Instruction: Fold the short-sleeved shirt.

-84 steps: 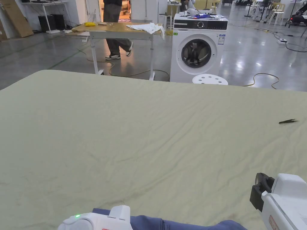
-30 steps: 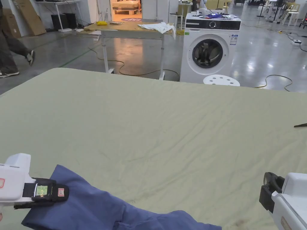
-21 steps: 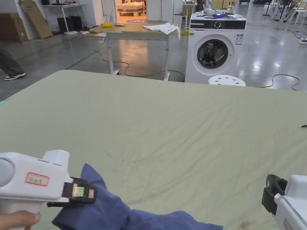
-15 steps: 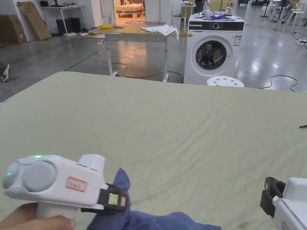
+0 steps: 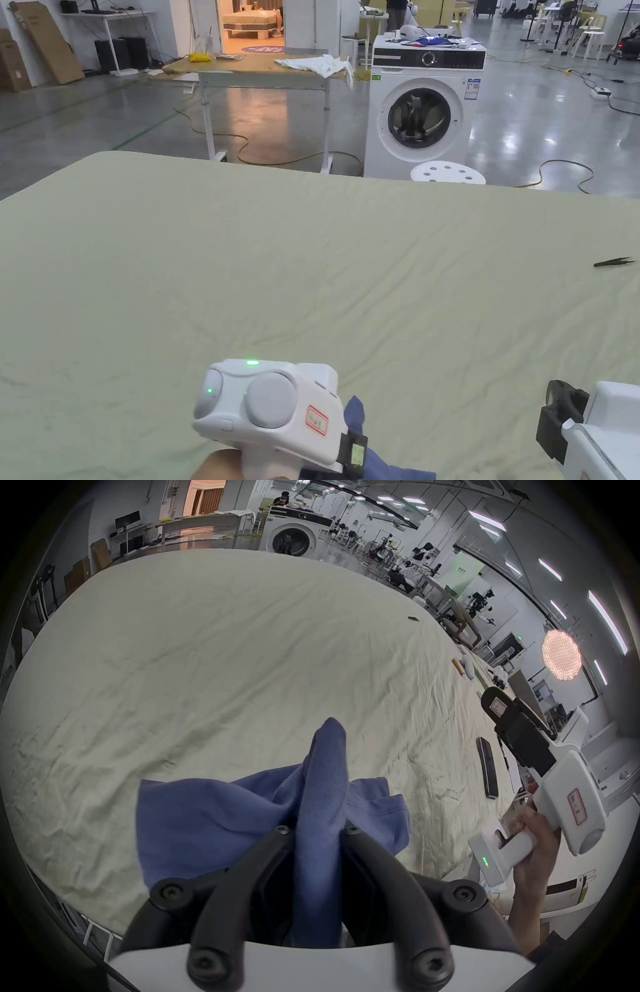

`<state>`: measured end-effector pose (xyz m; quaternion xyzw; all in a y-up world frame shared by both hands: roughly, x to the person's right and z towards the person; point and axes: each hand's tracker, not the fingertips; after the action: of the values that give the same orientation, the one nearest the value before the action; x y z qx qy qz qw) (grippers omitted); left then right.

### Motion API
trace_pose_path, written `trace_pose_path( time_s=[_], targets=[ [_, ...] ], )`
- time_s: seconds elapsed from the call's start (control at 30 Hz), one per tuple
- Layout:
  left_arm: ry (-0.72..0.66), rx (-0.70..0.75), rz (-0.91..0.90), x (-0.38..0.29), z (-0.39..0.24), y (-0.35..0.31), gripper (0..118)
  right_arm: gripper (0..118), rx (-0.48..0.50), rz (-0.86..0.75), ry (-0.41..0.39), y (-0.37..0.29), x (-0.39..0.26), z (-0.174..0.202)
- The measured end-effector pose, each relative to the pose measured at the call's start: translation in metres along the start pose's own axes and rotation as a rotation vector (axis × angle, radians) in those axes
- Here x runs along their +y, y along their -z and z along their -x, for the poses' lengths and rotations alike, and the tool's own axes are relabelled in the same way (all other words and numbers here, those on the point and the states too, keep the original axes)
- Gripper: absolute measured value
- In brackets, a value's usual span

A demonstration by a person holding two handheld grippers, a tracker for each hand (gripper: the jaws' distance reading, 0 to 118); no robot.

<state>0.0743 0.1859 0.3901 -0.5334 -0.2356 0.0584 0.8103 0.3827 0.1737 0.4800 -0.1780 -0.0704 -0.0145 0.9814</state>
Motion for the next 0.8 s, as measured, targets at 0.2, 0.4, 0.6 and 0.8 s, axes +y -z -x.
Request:
trace_pose_path(
  time_s=[0.2,0.4,0.6,0.8],
  targets=[
    [-0.078,-0.068,-0.008,-0.004,0.008,0.022,20,0,-0.006,0.012,0.009,0.000,-0.006,-0.003],
    [-0.161,-0.331,-0.071,-0.009,0.026,0.008,63,0,-0.012,0.018,0.014,-0.001,-0.009,-0.006],
    [-0.182,-0.324,-0.125,-0.012,0.049,-0.002,42,0,-0.018,0.015,0.013,-0.006,-0.007,-0.007],
    [-0.188,-0.366,-0.028,-0.026,0.039,0.042,17,0,-0.019,0.021,0.008,-0.006,-0.011,-0.006]
  ],
)
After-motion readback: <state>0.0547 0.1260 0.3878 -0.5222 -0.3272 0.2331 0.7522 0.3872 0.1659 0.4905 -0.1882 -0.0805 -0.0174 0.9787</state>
